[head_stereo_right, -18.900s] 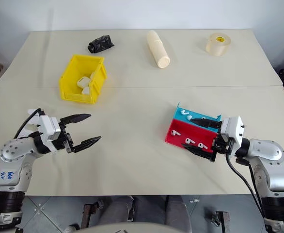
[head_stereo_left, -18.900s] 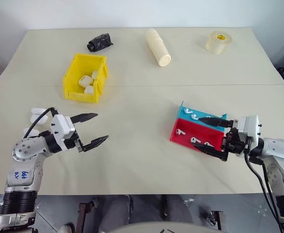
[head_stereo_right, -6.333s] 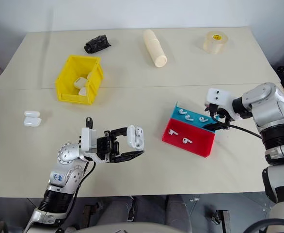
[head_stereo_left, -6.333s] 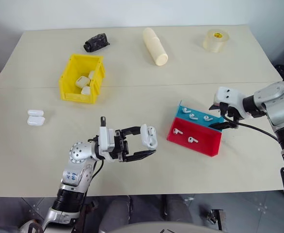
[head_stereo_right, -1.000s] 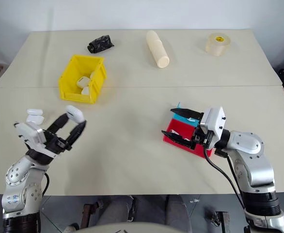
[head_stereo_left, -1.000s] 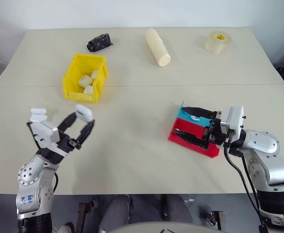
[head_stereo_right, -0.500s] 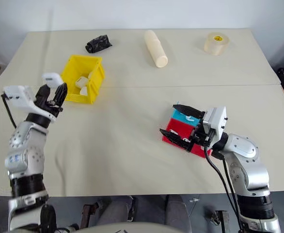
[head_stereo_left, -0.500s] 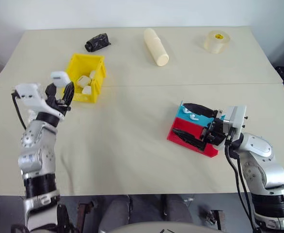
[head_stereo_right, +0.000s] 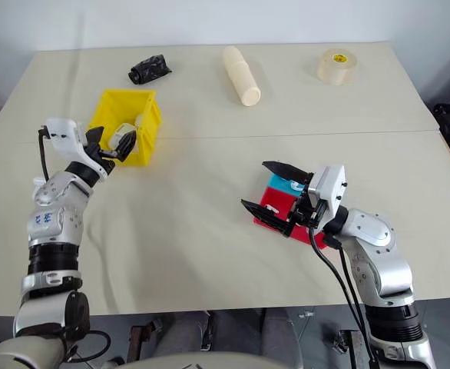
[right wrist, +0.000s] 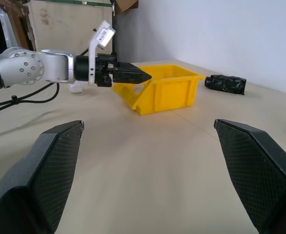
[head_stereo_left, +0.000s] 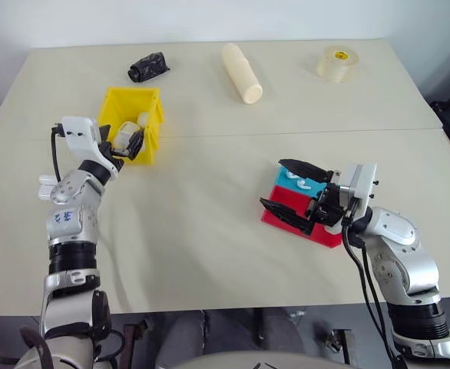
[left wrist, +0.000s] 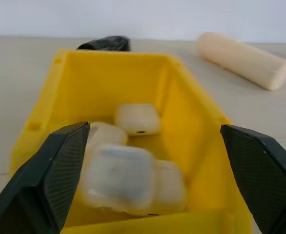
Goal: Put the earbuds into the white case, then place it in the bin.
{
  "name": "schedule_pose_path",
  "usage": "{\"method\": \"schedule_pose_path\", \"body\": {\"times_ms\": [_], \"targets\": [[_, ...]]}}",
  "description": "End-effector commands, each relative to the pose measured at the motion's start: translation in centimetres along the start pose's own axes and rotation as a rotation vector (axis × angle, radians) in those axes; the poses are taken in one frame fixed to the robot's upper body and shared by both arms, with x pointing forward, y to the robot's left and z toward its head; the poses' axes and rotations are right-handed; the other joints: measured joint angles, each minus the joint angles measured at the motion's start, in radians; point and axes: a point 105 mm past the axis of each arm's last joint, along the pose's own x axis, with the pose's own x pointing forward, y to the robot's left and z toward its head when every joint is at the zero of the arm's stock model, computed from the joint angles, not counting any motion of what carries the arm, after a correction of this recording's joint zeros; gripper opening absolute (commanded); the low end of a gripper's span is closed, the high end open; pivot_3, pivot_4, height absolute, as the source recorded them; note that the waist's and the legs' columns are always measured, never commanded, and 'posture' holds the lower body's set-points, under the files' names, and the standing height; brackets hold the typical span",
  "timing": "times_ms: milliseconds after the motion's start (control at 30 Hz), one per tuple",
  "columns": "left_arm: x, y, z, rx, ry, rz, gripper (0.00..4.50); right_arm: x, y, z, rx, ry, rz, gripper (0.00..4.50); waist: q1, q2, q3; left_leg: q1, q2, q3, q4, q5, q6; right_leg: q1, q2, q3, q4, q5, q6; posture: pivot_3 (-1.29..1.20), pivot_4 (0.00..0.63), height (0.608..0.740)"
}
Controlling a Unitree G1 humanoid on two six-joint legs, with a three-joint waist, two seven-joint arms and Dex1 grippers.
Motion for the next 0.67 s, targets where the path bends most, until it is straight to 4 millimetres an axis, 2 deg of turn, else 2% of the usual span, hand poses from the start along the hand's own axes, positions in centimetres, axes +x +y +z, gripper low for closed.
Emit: {"method": "schedule_pose_path", "body": {"times_ms": [33,200,300,400,533,667], "targets": [[-3.0,-0.6,3.2,0.11,-0.066,-0.179,4.47,-0.8,0.2,1.1,-0.047,-0.002,0.041,4.5,-0.007,0.0,0.0,0.0,0.0,0.0,0.0,0.0,0.0,0.0,0.0,0.0,0.0,0.0,0.0,0.0,0.15,0.74],[-8.3,-2.3,3.0,0.234,0.02,-0.484,4.47,-2.9,-0.3,0.0,-0.035,0.096,0.098,4.5,-0.005,0.001,0.0,0.001,0.002,0.0,-0.001,0.0,0.0,0.0,0.0,0.001,-0.001,0.0,-0.001,0.0,0.15,0.74],[-10.1,-3.2,2.1,0.276,0.078,-0.582,4.47,-3.9,-0.2,-0.6,-0.011,0.148,0.141,4.5,0.003,0.001,0.0,0.001,0.001,0.0,-0.001,0.0,0.0,0.002,-0.001,0.0,-0.005,0.0,-0.001,0.0,0.15,0.74],[-11.2,-4.8,0.7,0.339,0.121,-0.669,4.47,-5.2,0.0,-1.4,0.062,0.22,0.193,4.5,0.009,0.001,0.0,0.001,0.001,0.0,0.0,0.0,0.0,0.002,-0.001,0.0,-0.005,0.0,-0.001,0.0,0.15,0.74],[-12.0,-6.5,-1.0,0.373,0.148,-0.744,4.47,-5.8,-0.5,-1.5,0.016,0.244,0.207,4.5,0.011,0.001,0.0,0.001,0.002,0.0,-0.001,-0.001,0.001,0.002,-0.001,0.0,-0.007,0.0,-0.001,0.0,0.15,0.74],[-12.1,-7.2,-1.3,0.382,0.131,-0.755,4.47,-6.0,-0.9,-1.6,-0.013,0.257,0.209,4.5,0.008,0.001,0.0,0.001,0.002,0.001,-0.001,-0.001,0.001,0.002,-0.001,0.0,-0.007,0.0,-0.001,0.0,0.15,0.74]]}}
